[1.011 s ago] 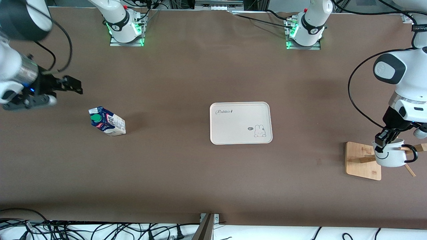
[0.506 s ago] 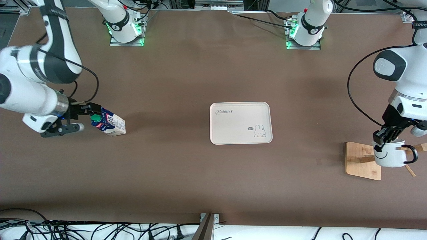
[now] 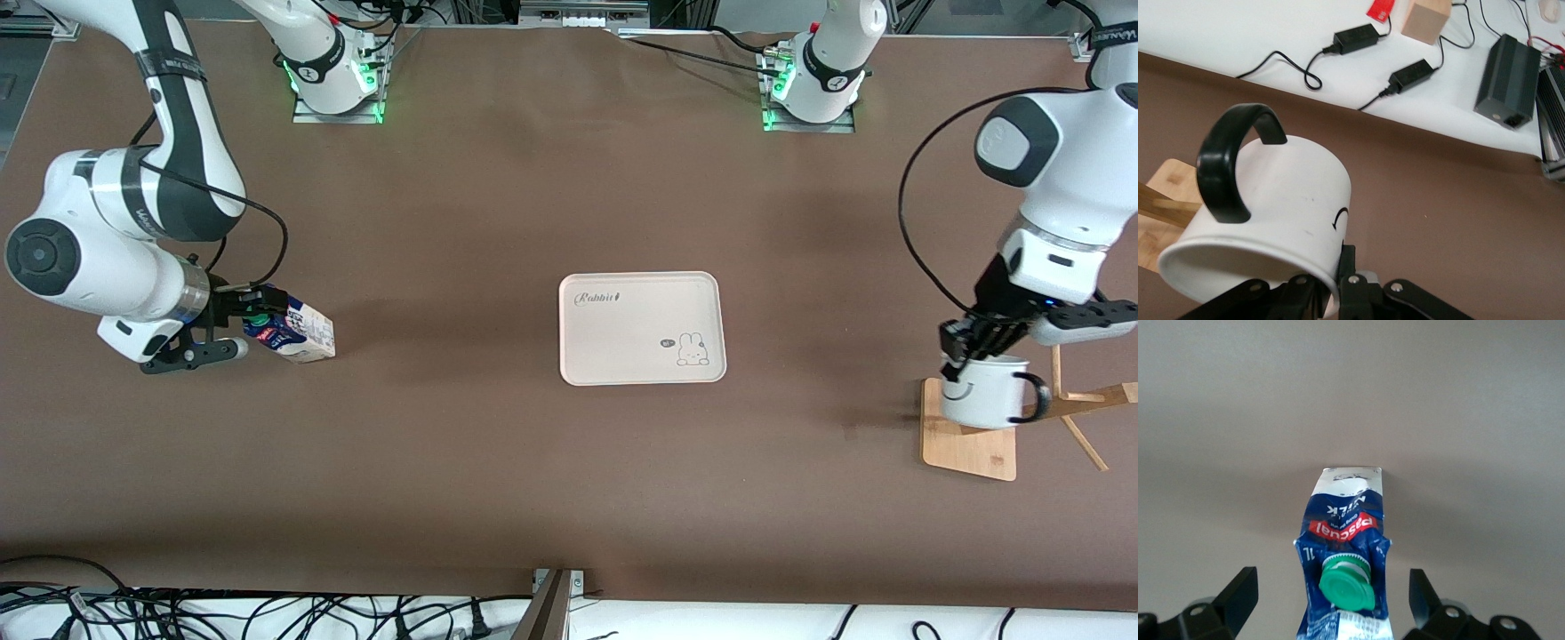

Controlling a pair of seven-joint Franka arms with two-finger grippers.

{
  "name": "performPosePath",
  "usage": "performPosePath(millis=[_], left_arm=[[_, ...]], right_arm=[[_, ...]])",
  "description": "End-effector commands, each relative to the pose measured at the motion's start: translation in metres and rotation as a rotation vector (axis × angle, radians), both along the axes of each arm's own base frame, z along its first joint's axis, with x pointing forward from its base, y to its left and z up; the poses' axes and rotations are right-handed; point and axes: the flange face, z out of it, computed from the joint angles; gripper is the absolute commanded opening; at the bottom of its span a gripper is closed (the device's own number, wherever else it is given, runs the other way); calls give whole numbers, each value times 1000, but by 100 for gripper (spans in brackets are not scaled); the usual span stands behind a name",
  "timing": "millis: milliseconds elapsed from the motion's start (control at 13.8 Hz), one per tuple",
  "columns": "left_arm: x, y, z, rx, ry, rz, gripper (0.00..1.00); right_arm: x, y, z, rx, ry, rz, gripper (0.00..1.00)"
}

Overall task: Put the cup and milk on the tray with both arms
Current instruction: 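Lift the mug off the stand with the left gripper toward the tray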

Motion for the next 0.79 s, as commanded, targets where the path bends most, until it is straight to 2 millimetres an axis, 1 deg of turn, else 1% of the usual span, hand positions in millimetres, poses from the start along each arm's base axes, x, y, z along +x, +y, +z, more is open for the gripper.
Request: performPosePath(millis=[0,72,144,217,289,361,433,506,578,722], left_arm=[[-23,-42,23,0,113,-120,0],[-28,-56,26,0,178,-159,0],[-32,-66,32,-2,246,-189,0],[-37,-78,39,-3,315,-225,0],[-45,-94,47,-1,405,-274,0],[-54,-117,46,3,517,-338,0],[-60,-139,38,3,611,-388,0],[-64,-148,34,5,653,-404,0],[-66,-151,28,4,680,-400,0],[-65,-165,5,-25,744,-385,0]], right_arm=[[-9,-4,-12,17,0,1,100],[-11,-4,-15,17,0,1,100],[-12,-4,-19,16,3,0,100],[-13,-4,-21,16,6,0,97],[-14,-6,-23,14,11,-1,90],[-14,-6,-23,15,8,2,81],[-15,-6,-26,16,12,14,72],[-15,-8,-26,17,9,17,69],[-16,-12,-30,16,14,14,69],[-17,-12,-33,16,12,13,68]])
